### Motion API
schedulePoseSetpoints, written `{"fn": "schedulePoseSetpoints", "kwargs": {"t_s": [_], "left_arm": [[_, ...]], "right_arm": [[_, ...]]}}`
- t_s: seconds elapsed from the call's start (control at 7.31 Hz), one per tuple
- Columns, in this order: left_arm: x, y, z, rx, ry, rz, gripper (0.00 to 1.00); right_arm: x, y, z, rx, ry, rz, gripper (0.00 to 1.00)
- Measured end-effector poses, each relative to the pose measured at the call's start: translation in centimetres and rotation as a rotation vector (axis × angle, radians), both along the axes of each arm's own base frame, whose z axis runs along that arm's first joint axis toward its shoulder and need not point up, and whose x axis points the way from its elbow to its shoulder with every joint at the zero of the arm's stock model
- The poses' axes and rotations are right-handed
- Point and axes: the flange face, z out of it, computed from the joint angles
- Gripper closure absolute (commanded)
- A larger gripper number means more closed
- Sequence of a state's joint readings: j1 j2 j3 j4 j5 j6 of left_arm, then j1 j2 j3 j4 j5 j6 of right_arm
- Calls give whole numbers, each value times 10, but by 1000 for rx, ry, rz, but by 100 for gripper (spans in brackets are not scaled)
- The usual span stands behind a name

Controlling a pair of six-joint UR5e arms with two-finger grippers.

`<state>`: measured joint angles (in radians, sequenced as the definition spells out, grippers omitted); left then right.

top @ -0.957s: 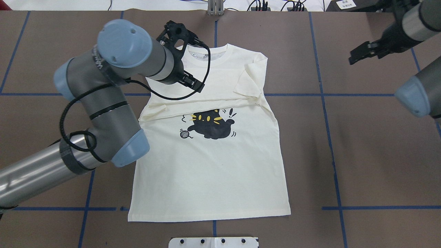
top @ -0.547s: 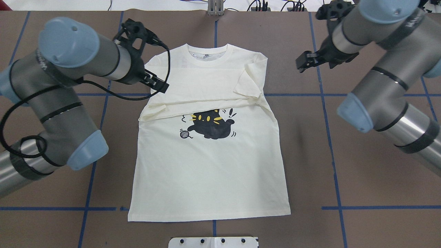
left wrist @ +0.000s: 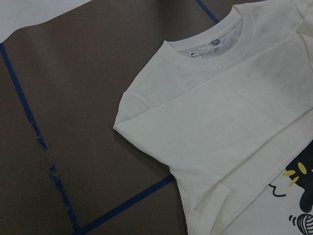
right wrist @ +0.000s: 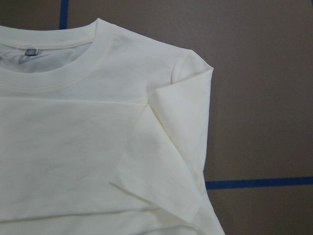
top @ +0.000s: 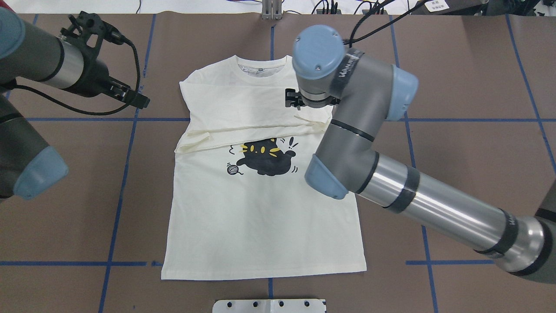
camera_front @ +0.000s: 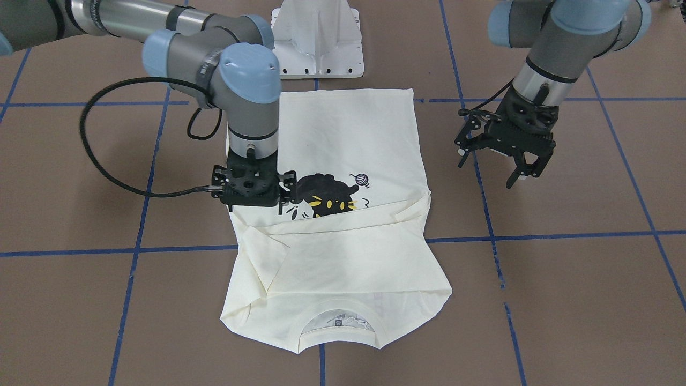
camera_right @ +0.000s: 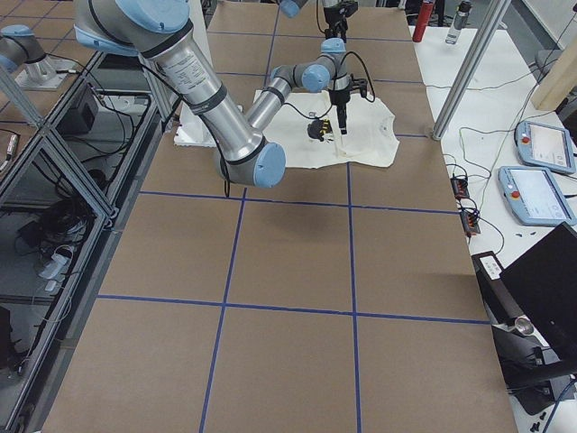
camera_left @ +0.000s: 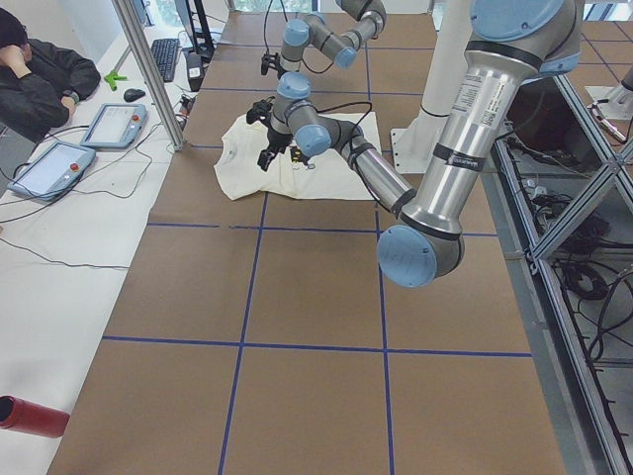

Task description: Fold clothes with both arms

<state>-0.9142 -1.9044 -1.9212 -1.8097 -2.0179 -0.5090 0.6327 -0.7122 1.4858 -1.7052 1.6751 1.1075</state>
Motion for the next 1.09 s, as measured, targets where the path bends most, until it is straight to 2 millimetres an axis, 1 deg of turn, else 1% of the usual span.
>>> {"fn": "schedulePoseSetpoints", "kwargs": {"t_s": [0.14,0.27,0.41,0.55,0.82,1.09], "left_arm": [[-13,0,10,-3,-6,0,0],[-19,0,15,-5,-8,0,0],[-22,0,17,-7,-10,0,0],[-22,0,18,-8,-11,0,0],[-22,-1,19,-10,-12,1,0],[-21,0,19,-11,-11,1,0]], "right_arm": [[-29,-5,-7,15,45,6,19],[-49,-8,-7,33,90,4,25],[-61,-13,-3,49,131,-13,30],[-70,-18,2,59,167,-41,31],[-81,-25,19,61,203,-68,34],[-91,-32,30,80,177,-65,42]]}}
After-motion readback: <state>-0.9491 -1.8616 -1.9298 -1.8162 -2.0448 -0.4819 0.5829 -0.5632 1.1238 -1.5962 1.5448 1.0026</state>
